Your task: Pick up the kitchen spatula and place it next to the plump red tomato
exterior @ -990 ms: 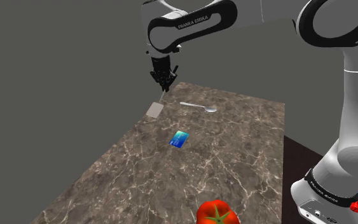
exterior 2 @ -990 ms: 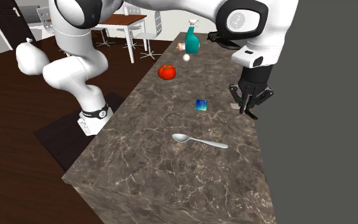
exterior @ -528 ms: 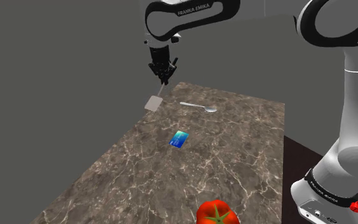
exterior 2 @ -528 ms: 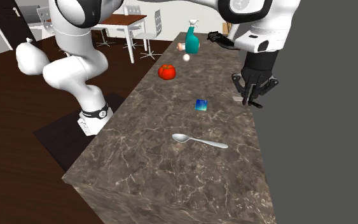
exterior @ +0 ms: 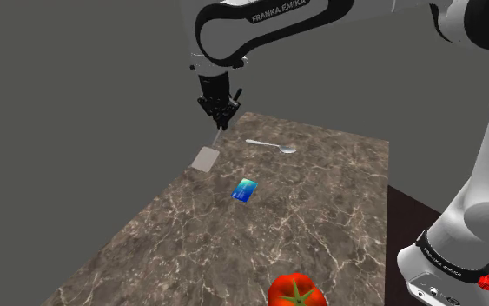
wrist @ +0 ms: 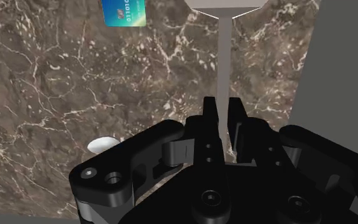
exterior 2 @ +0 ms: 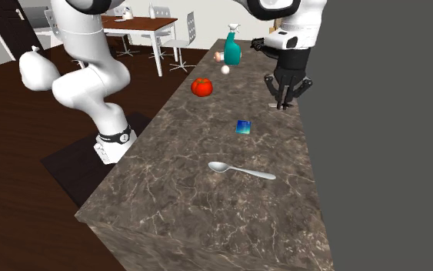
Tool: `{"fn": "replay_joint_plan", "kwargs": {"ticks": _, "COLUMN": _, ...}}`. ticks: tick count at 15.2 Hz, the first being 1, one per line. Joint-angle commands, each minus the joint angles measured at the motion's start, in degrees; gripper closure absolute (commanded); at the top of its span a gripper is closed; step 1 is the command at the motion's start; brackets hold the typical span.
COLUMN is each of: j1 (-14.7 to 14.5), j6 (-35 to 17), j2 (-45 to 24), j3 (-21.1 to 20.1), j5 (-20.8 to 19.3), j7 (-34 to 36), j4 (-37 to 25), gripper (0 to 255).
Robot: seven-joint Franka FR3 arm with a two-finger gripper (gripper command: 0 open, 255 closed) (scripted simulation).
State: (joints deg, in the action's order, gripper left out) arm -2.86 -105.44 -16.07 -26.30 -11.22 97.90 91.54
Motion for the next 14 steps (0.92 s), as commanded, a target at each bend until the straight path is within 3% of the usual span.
{"fn": "replay_joint_plan", "kwargs": {"ticks": 1, "j1": -0.5, "j6": -0.89, "j2": 2.94, "j3": -0.88, "j5": 1.07, "j7": 1.59, "j4": 3.73, "gripper": 255}}
{"fn": "replay_joint_plan", "kwargs": {"ticks": 14, "j1": -7.28, "j6": -3.05, "j2": 13.33, "j3": -7.6, "j5": 5.84, "j7": 14.51, "j4": 16.06, "gripper": 255}}
